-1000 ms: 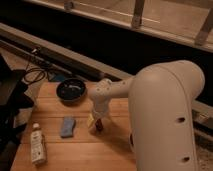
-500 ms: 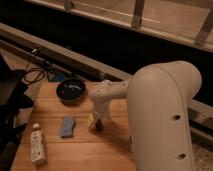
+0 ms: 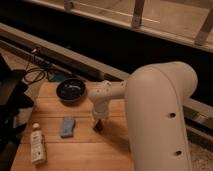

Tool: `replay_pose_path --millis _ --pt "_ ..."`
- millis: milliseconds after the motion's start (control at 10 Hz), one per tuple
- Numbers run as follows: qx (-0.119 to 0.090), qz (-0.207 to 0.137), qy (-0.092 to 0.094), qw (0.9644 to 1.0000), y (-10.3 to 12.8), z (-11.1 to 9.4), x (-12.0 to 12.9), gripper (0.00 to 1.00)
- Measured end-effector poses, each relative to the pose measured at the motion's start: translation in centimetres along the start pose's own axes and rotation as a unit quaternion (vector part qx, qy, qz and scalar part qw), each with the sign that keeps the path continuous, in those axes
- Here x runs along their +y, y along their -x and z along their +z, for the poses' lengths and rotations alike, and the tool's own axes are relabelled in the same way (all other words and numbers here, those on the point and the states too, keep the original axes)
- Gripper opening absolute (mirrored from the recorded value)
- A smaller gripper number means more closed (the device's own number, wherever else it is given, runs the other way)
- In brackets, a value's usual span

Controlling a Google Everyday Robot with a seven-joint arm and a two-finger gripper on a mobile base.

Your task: Drag the pepper across the table

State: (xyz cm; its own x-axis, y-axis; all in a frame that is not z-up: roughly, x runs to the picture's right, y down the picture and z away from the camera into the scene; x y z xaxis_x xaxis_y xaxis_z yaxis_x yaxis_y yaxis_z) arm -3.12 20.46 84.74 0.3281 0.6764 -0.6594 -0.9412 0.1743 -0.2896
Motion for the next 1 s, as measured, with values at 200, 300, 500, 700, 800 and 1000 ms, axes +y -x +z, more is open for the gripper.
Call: replay_pose_path --millis 200,300,500,700,800,1000 --pt "-0.001 -0.001 0.001 1.0 0.1 -0.1 0.1 0.25" --pt "-0.001 -0.001 0.002 1.0 0.1 -0.2 0.2 0.16" --pt "-0.001 -0.004 0.002 1.0 0.2 -0.2 0.5 0.04" --pt "-0.002 -0.022 -0.003 0.9997 0.7 -0.6 1.6 0.04" --pt "-0.001 -0.038 -0.004 0.9993 1.2 -0.8 3.1 0.04" --pt "0.0 -0.053 -0.009 0.9985 1.5 -1.2 3.7 0.04"
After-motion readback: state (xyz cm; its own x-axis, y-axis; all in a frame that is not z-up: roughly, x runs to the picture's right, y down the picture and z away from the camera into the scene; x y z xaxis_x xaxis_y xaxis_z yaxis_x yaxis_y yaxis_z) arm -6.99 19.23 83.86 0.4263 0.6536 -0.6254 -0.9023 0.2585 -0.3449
